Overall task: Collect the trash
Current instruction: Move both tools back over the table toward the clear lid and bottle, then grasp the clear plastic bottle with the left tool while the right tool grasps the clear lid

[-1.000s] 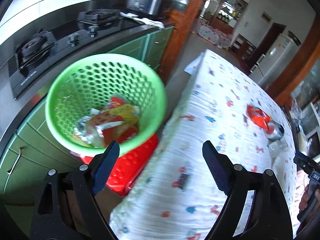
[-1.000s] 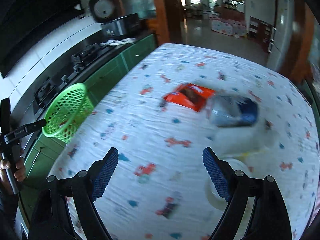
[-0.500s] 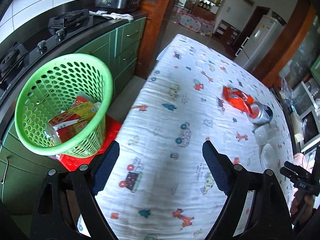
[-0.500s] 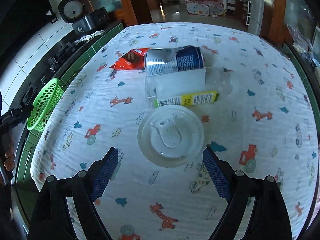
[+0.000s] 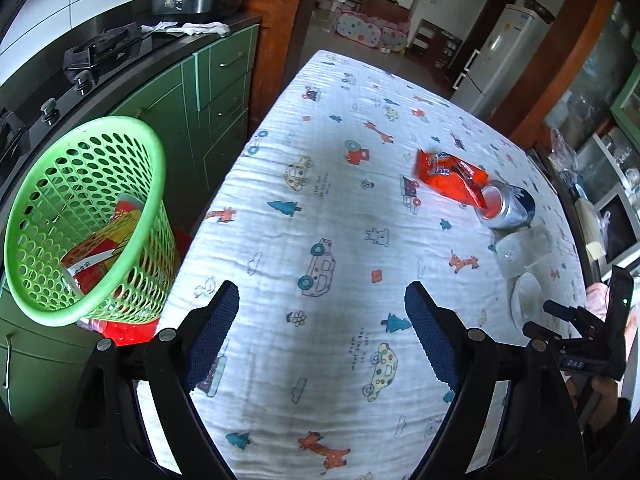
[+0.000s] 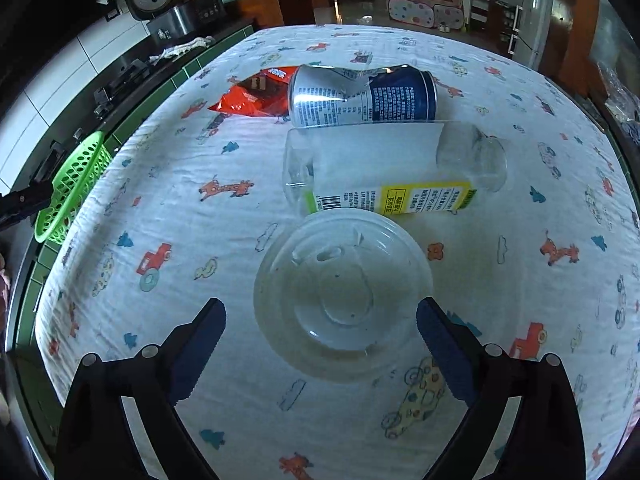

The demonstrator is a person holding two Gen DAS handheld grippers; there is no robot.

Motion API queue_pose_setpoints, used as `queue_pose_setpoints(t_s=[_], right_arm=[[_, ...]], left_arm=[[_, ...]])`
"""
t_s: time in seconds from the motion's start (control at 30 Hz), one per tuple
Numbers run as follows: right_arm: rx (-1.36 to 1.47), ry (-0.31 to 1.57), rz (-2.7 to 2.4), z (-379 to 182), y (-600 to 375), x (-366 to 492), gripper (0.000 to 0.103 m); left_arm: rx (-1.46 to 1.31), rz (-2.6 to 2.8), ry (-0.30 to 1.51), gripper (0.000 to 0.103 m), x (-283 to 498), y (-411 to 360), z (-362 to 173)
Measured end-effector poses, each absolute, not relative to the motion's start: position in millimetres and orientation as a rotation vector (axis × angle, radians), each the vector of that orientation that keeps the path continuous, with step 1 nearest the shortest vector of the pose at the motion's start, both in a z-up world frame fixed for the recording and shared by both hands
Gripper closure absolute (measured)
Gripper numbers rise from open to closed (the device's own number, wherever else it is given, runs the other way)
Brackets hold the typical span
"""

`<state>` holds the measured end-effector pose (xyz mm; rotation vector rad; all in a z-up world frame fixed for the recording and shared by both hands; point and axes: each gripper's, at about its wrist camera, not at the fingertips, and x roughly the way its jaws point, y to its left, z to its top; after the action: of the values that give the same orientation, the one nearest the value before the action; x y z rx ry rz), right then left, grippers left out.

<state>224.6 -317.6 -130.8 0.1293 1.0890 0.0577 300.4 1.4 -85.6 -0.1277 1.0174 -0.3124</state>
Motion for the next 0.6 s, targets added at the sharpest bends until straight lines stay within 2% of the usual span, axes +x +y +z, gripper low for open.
queue_pose_setpoints(t_s=[0.27, 0.33, 0.6], right_arm=[[0.114, 1.077, 0.058, -132, -319, 228, 0.012], [0.131, 1.089, 0.070, -134, -322, 227, 0.027], [0.131, 1.089, 0.090, -138, -328, 214, 0.029]], left_arm=[[-0.097, -0.350, 1.028, 0.019, 308, -21, -88], [-0.085, -0.375, 1.026, 0.019, 310, -32, -87], [-0.021, -0.473, 1.019, 0.019, 308, -82, -83]])
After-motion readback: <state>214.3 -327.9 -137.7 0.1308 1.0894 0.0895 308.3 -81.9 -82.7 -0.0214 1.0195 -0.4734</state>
